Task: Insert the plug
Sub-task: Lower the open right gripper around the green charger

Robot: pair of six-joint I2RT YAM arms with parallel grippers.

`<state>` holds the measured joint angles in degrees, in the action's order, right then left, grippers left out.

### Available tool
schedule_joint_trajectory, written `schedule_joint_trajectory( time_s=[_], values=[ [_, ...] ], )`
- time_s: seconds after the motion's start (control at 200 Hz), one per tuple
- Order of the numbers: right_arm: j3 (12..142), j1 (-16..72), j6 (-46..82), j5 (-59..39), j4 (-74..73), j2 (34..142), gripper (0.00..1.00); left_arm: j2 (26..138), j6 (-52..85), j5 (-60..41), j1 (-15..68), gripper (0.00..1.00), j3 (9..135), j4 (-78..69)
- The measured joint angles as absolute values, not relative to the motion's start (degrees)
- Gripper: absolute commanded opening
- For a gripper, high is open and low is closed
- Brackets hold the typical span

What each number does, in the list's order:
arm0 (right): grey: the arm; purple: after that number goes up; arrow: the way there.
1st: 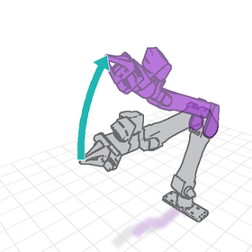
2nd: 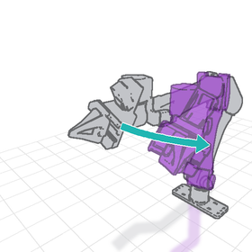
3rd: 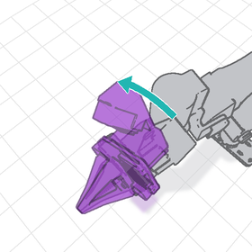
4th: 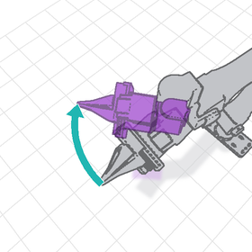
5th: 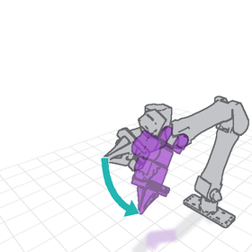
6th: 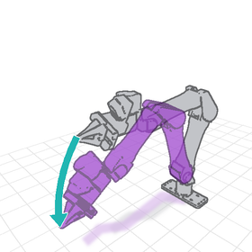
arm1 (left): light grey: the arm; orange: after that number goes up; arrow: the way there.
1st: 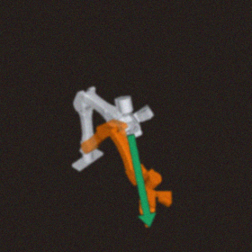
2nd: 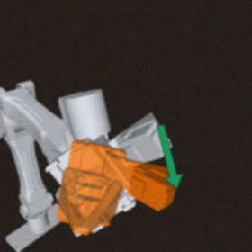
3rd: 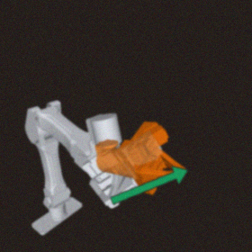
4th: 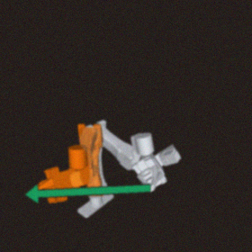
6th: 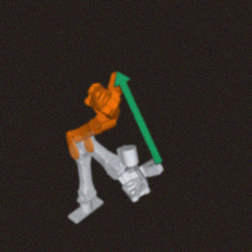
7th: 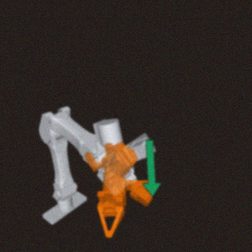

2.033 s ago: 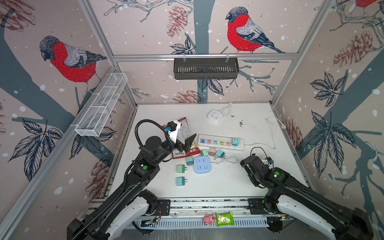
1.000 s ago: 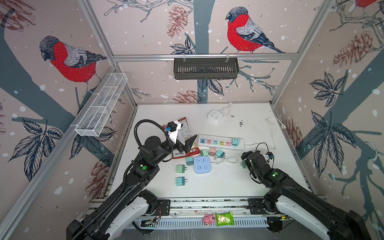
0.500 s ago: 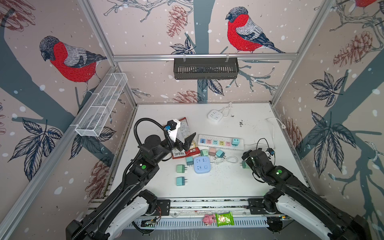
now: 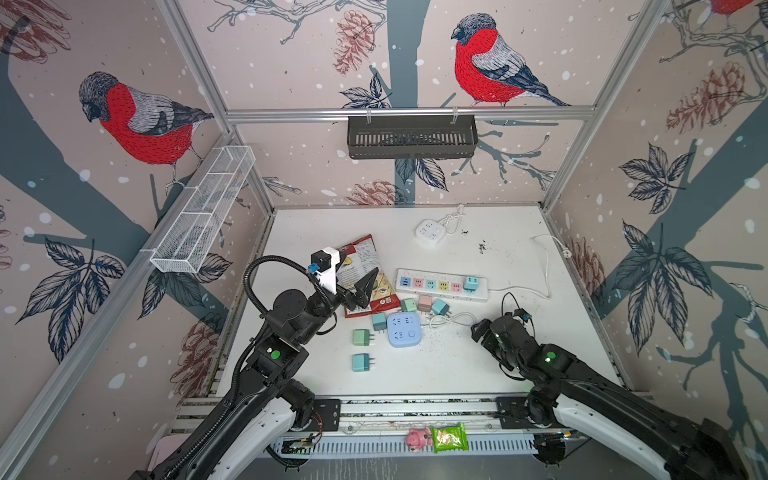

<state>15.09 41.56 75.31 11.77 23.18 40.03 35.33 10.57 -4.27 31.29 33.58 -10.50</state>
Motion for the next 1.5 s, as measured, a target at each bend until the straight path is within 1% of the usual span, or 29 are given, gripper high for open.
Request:
schedule_joint_trajectory(
  time_s=[0.19,0.29,0.335,0.72,0.836,0.891,1.141,1.421,1.501],
  values=[
    [14.94,41.5,74.74,15.05,22.04,40.38,0.94,36.88,13.89,-2.61,31.29,0.97,33.01,-10.76],
    [15.18,41.43,73.56,17.28,21.74,41.19,0.83,38.61,15.09,-1.37,31.29,0.97,32.8,-10.81],
    [15.18,41.41,73.32,18.0,21.47,41.58,0.8,39.46,15.25,-1.3,31.29,0.97,32.84,-10.94],
    [14.57,40.23,69.41,19.66,17.67,43.94,0.79,47.37,17.1,-1.39,31.29,0.97,35.79,-11.31],
    [14.57,39.35,68.47,19.75,16.6,45.45,0.75,48.69,17.43,-1.54,31.29,0.97,36.56,-11.31],
    [14.57,39.13,67.48,19.73,15.79,46.26,0.74,49.23,17.56,-1.61,31.29,0.97,36.77,-11.31],
    [17.52,38.52,64.77,19.77,14.46,52.8,0.69,50.28,17.76,-3.05,31.33,0.97,37.32,-11.27],
    [21.96,38.92,61.56,21.69,17.63,59.64,0.69,50.02,18.06,-3.25,31.33,0.97,37.41,-11.07],
    [22.17,39.62,60.62,21.71,18.0,61.1,0.66,50.02,18.22,-3.25,31.33,0.97,37.56,-10.96]
  ],
)
